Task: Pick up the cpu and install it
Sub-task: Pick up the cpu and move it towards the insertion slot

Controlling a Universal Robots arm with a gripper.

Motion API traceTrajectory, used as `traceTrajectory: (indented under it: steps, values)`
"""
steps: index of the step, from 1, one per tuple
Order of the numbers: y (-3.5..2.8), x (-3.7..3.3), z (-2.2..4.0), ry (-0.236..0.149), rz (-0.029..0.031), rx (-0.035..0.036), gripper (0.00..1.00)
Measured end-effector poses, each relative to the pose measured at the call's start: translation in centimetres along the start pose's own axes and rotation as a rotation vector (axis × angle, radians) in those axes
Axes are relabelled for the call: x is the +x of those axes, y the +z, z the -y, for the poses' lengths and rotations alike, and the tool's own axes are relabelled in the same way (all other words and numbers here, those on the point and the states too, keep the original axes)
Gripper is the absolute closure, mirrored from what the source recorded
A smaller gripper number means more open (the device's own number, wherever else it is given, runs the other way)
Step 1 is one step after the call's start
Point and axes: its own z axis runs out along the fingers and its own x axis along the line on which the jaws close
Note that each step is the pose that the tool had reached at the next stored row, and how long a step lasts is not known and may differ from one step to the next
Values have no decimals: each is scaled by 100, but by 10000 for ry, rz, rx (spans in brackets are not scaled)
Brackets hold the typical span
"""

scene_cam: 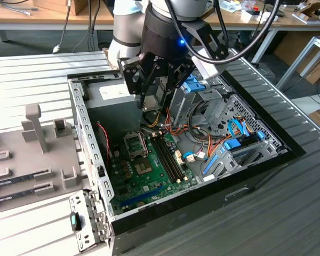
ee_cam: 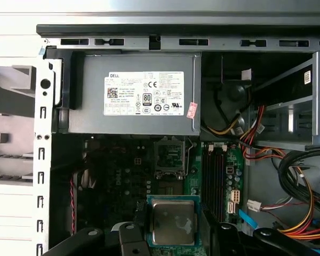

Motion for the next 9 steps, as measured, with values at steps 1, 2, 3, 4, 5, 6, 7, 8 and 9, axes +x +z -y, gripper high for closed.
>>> traceTrajectory:
  steps: [1,2,3,4,5,6,7,8,9]
  values:
    - [7,-2,3,0,0,0,53]
    - [14,-3,6,0,1,-1,53]
    - [19,-4,9,0,0,0,53]
    - [27,-6,12,0,1,-1,53]
    - [32,-7,14,0,0,-1,53]
    - [36,-8,16,0,0,0,53]
    - [39,-9,17,0,1,-1,53]
    - [45,-10,20,0,0,0,53]
    - [49,-11,21,0,0,-1,53]
